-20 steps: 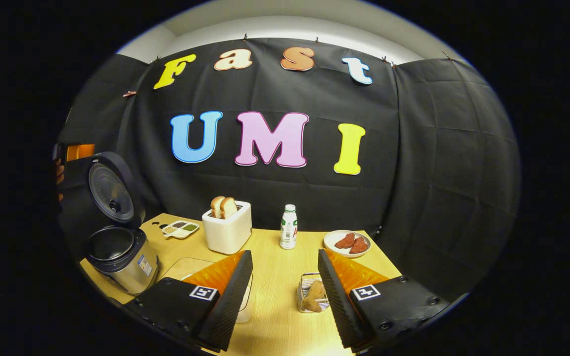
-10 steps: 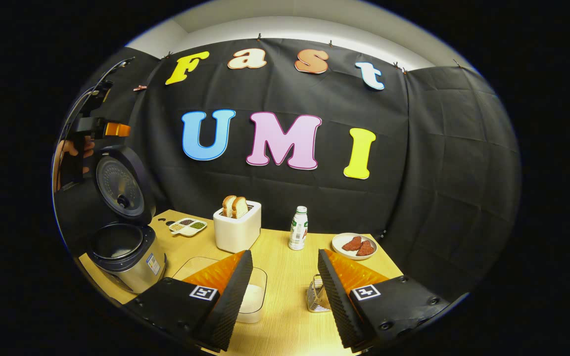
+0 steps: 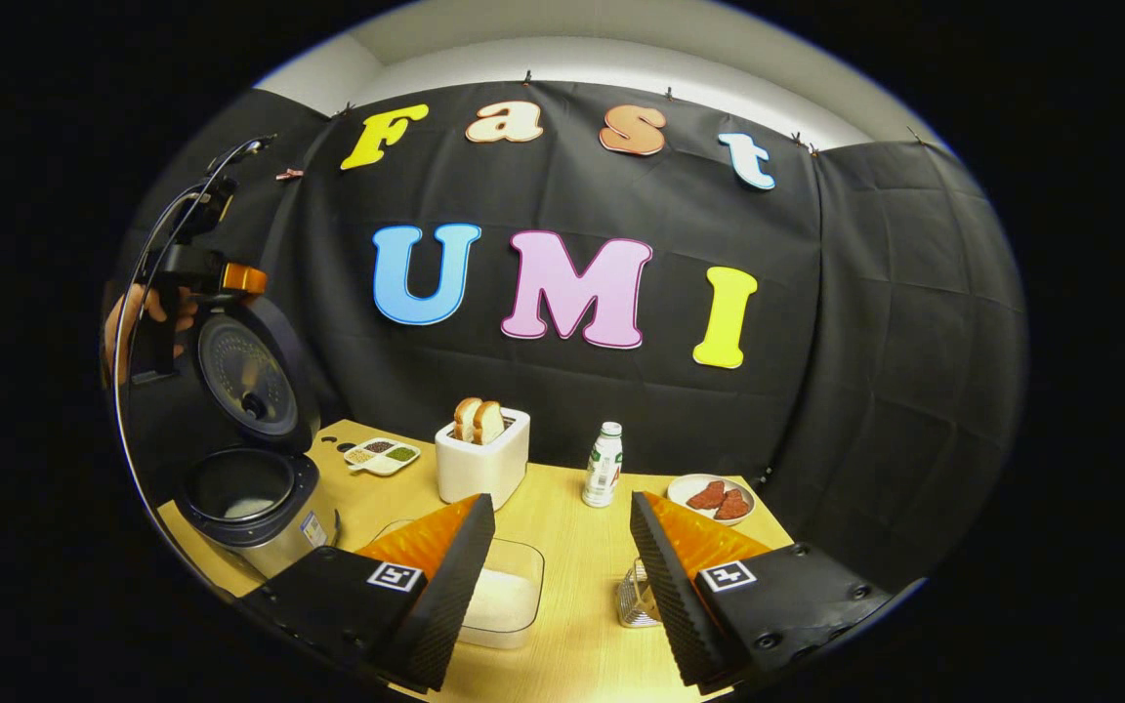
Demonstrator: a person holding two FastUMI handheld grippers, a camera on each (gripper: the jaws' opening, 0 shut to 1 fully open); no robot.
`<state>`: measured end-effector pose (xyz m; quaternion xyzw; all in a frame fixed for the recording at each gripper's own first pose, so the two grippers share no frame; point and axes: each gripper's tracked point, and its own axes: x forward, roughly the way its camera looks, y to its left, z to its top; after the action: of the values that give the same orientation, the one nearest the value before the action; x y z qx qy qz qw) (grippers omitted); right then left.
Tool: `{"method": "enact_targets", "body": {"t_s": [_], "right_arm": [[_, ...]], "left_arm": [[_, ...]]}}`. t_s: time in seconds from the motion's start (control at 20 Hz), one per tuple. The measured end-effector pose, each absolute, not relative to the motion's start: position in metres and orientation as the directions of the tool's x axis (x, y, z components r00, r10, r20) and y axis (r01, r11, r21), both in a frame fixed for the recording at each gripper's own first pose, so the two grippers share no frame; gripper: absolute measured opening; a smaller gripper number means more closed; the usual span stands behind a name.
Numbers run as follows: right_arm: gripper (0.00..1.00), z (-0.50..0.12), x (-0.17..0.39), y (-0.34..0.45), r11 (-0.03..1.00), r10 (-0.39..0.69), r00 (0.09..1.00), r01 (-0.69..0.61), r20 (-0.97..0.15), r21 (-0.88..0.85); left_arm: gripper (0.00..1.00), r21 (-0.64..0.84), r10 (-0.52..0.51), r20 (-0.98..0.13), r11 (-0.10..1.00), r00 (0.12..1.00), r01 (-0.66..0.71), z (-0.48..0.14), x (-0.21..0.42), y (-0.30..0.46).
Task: Close the left gripper, press the button to open the rice cooker; take a wooden spoon from the chopstick holder with the right hand, scoop a spoonful of rice and pour it into the rice cooker, then put the wooden spoon back into the chopstick holder.
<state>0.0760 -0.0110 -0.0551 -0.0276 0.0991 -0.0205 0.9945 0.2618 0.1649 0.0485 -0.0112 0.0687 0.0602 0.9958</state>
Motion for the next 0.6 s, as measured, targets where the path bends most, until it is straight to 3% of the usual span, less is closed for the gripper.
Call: {"method": "enact_targets", "body": {"t_s": [0.6], "right_arm": [[0.88, -0.045, 0.061, 0.025, 0.995, 0.071, 0.983, -0.082, -0.170, -0.059]], "left_arm": [[0.92, -0.039, 0.170, -0.141, 0.983, 0.975, -0.177, -0.008, 0.144, 0.148]]}}
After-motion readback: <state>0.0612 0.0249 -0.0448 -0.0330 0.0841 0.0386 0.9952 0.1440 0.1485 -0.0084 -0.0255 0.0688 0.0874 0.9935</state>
